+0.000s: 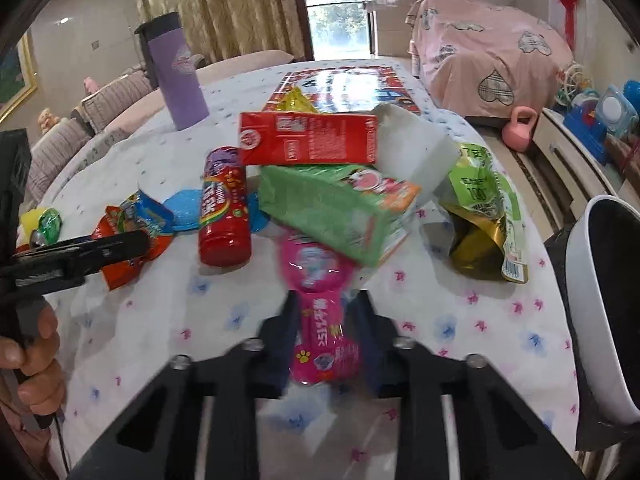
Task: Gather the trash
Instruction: 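Grasp the orange snack wrapper with left tool while right tool grasps the pink candy pack, then carry both items over the bin and open both tools to drop them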
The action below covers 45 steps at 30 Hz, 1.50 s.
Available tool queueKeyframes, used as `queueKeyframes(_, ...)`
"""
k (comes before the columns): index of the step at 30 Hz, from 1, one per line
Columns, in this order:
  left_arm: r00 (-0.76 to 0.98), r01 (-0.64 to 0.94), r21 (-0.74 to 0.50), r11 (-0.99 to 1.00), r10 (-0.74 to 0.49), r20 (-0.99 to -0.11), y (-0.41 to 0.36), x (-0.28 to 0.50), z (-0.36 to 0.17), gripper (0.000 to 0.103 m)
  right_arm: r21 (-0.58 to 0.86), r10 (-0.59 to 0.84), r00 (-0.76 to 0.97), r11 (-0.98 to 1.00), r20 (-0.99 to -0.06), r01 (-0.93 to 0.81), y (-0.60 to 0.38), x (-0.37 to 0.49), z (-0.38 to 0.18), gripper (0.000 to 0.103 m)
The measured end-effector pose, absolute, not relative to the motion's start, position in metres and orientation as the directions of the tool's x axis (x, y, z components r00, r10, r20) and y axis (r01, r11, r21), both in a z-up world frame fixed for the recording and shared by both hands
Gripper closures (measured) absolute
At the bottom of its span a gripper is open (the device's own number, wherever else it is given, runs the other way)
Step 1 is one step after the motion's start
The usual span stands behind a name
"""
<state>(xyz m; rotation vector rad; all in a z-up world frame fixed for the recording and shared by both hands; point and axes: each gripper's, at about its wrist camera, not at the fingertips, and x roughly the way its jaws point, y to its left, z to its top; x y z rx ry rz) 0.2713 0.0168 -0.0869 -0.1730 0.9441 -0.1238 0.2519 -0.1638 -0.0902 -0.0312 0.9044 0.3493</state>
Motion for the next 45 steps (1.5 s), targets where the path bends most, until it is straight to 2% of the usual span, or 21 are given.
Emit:
queueKeyframes(1, 0.577, 0.043, -0.214, 0.976, -0.199, -0.792, 0.016, 0.269, -0.086, 0.081, 0.12, 0.286, 0.564, 0.942, -0.775, -0.313, -0.164, 0.25, -0.09, 0.083)
queueKeyframes(4, 0.582, 0.063, -0.235, 0.97, -0.227, -0.781, 0.013, 0.257, -0.083, 0.085, 0.155, 0.315, 0.551, 0.936, -0.773, -0.317, -0.167, 0.24, -0.089, 0.083)
queueKeyframes(10, 0.578, 0.106, -0.267, 0.958, -0.278, -0.767, -0.005, 0.229, -0.075, 0.086, 0.239, 0.382, 0.544, 0.918, -0.747, -0.317, -0.176, 0.212, -0.082, 0.083)
queueKeyframes(18, 0.566, 0.216, -0.278, 0.936, -0.352, -0.746, -0.051, 0.208, -0.056, 0.086, 0.294, 0.392, 0.576, 0.92, -0.717, -0.259, -0.211, 0.181, -0.074, 0.083)
queueKeyframes(45, 0.511, 0.469, -0.209, 0.858, -0.456, -0.729, -0.184, 0.213, -0.027, 0.086, 0.315, 0.241, 0.73, 0.948, -0.639, -0.037, -0.341, 0.157, -0.039, 0.083)
